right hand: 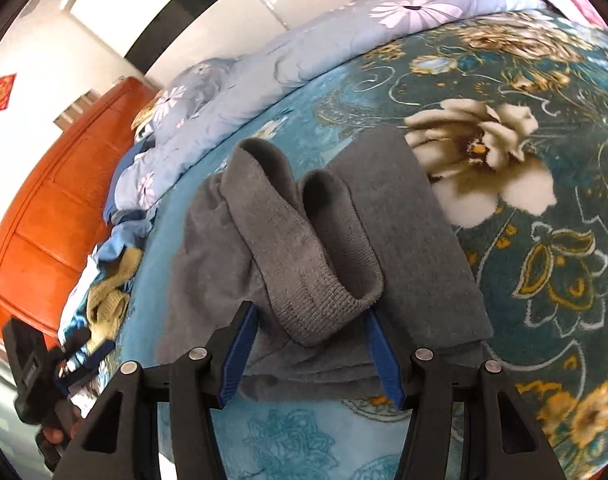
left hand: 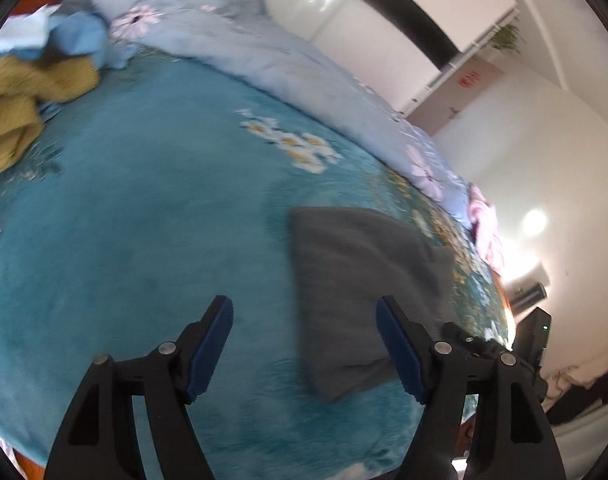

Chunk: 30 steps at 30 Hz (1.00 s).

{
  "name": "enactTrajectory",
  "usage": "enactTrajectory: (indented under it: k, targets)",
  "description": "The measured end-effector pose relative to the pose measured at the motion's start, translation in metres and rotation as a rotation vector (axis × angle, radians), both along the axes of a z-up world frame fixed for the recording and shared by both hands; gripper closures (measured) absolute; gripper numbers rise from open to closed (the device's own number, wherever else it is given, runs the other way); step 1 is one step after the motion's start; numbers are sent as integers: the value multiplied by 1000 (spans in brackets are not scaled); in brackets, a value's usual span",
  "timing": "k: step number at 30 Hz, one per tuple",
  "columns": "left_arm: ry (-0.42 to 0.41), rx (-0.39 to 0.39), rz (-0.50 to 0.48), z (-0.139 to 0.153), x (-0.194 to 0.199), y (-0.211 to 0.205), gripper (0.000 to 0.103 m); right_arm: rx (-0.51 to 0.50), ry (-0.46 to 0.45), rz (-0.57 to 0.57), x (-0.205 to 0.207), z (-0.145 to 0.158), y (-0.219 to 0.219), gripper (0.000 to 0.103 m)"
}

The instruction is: Fold clothes

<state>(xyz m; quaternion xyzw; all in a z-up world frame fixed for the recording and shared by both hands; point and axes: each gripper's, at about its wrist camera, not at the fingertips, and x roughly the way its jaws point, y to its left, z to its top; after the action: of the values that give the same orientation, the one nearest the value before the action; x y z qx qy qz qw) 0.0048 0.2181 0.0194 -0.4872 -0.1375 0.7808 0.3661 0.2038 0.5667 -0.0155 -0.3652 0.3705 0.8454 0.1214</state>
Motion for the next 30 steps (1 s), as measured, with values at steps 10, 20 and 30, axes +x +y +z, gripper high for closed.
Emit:
enactTrajectory:
  k: [10,20,30]
  targets:
    - [-35,28,-43,-6,2,3,28,-100,29,-84,-14,-6,9,53]
    - [-41,31,-45,-3,9,2,28,34,158,-23,-9,70,2,82]
    - [-58,8,-58,-11,11,9,28,67,85,-140,34,48,32,83]
